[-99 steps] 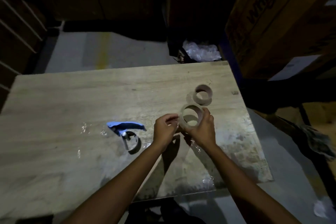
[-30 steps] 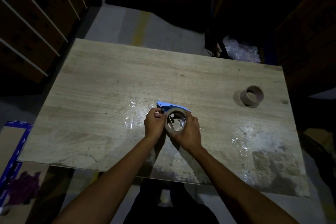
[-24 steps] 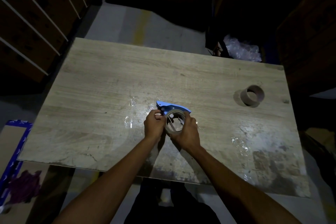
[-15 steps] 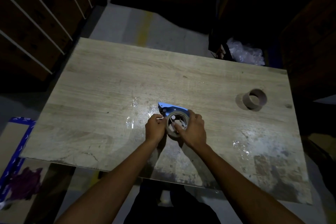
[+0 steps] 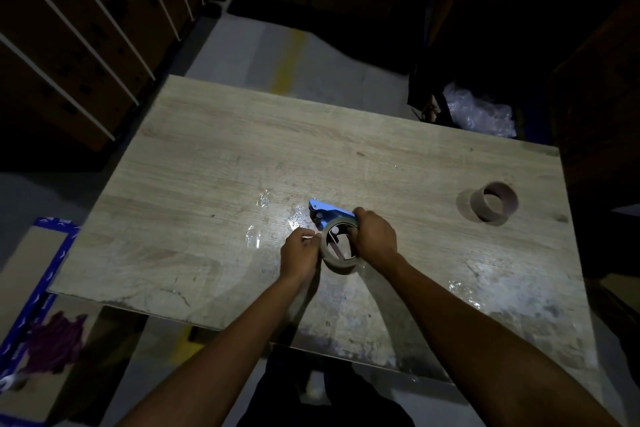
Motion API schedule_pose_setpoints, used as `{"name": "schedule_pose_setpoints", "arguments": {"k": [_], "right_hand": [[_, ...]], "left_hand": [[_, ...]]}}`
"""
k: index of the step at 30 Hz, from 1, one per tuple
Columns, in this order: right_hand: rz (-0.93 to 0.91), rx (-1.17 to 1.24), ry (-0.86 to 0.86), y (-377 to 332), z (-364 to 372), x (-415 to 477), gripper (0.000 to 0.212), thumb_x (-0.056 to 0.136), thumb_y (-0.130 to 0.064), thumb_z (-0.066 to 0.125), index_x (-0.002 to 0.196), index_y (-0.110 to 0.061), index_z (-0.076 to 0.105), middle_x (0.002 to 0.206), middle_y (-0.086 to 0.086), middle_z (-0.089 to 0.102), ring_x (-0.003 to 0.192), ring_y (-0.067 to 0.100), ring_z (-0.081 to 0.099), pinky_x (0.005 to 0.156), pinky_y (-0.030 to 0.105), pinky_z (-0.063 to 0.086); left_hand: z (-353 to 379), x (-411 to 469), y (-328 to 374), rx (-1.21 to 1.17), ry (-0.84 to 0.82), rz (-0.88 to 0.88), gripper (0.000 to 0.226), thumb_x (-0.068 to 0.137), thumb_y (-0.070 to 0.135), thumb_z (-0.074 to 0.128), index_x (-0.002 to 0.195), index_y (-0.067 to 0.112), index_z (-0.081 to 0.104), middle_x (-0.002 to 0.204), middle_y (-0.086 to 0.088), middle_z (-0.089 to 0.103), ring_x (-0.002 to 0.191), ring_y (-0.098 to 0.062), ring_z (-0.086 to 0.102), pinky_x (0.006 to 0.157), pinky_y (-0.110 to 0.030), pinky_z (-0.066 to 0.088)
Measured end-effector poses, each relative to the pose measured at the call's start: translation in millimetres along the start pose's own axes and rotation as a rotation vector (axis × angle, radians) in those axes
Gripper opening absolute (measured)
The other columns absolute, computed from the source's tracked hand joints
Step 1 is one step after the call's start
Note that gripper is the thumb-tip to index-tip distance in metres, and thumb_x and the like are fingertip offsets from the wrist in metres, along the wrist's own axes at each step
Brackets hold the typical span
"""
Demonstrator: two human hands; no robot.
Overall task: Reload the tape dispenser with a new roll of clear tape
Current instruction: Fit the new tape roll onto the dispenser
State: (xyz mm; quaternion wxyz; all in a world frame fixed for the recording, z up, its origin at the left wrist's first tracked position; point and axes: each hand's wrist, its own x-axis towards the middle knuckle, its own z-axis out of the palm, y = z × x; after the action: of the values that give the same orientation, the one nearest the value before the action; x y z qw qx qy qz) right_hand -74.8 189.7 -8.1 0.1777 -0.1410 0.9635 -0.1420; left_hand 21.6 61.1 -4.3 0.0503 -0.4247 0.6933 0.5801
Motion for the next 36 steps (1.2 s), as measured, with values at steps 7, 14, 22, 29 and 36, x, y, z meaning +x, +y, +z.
{"name": "schedule_pose_setpoints", "arguments": {"k": [7, 14, 22, 29, 36], "right_hand": [[0.136, 0.216, -0.025, 4.9, 4.4, -15.3, 0.025, 0.095, -0.033, 0.057, 0.098, -0.01, 0.063, 0.087, 0.011, 0.069, 0.078, 0.028, 0.064, 0.062, 0.028, 0.035], [0.383, 0.822, -0.037, -0.4, 12.6, -38.1, 0.022, 0.094, -0.024, 0.062, 0.106, -0.007, 0.067, 0.1, 0.013, 0.071, 0.089, 0.026, 0.068, 0.075, 0.041, 0.059], [0.368, 1.534, -0.252, -12.0, -19.2, -61.9, 0.021, 0.093, -0.004, 0.058, 0.094, -0.014, 0.077, 0.092, 0.015, 0.077, 0.082, 0.028, 0.073, 0.069, 0.039, 0.061], [0.437, 1.886, -0.371, -16.0, -30.7, -75.2, 0.028, 0.1, 0.004, 0.042, 0.113, -0.007, 0.064, 0.099, 0.012, 0.072, 0.078, 0.02, 0.074, 0.056, 0.026, 0.058], [0.379, 1.862, -0.407, -19.5, -40.0, -75.6, 0.032, 0.097, 0.009, 0.044, 0.108, -0.01, 0.067, 0.096, 0.008, 0.077, 0.08, 0.019, 0.076, 0.059, 0.028, 0.06]], "left_hand": [[-5.3, 2.4, 0.7, -0.03, 0.015, -0.018, 0.019, 0.096, 0.022, 0.056, 0.097, 0.009, 0.07, 0.096, -0.013, 0.073, 0.091, -0.032, 0.069, 0.088, -0.048, 0.057], [-4.4, -10.0, 15.5, -0.289, -0.072, -0.123, 0.028, 0.099, 0.026, 0.052, 0.098, 0.001, 0.065, 0.078, -0.014, 0.064, 0.065, -0.024, 0.057, 0.06, -0.033, 0.047], [0.0, -30.4, 47.4, -0.438, -0.317, -0.104, 0.027, 0.099, 0.031, 0.056, 0.092, 0.015, 0.077, 0.09, -0.008, 0.078, 0.078, -0.021, 0.071, 0.061, -0.026, 0.052], [-13.7, -42.6, 63.1, -0.372, -0.459, 0.096, 0.032, 0.095, 0.005, 0.061, 0.124, 0.017, 0.065, 0.108, -0.001, 0.077, 0.096, -0.013, 0.073, 0.072, -0.025, 0.056], [-20.3, -56.6, 77.3, -0.352, -0.38, 0.285, 0.035, 0.089, -0.003, 0.065, 0.114, 0.022, 0.069, 0.106, 0.002, 0.078, 0.097, -0.009, 0.074, 0.075, -0.02, 0.056]]}}
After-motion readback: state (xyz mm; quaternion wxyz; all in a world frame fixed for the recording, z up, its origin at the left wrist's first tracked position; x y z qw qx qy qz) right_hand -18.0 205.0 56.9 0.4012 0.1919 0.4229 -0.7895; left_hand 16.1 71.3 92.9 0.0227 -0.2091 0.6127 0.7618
